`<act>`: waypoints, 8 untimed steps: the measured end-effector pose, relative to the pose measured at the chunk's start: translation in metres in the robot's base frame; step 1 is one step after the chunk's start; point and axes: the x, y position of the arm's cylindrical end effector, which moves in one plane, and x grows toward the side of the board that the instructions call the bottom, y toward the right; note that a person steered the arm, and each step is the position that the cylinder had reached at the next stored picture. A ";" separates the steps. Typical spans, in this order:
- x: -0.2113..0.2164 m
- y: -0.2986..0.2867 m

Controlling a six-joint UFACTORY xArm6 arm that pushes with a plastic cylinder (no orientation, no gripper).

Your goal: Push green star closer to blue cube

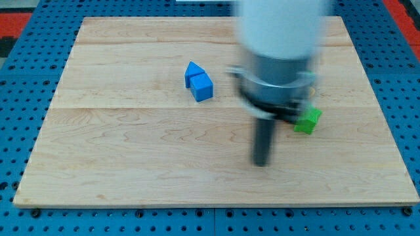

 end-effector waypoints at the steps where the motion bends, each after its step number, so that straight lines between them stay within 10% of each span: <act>1: -0.026 0.091; 8: -0.090 -0.027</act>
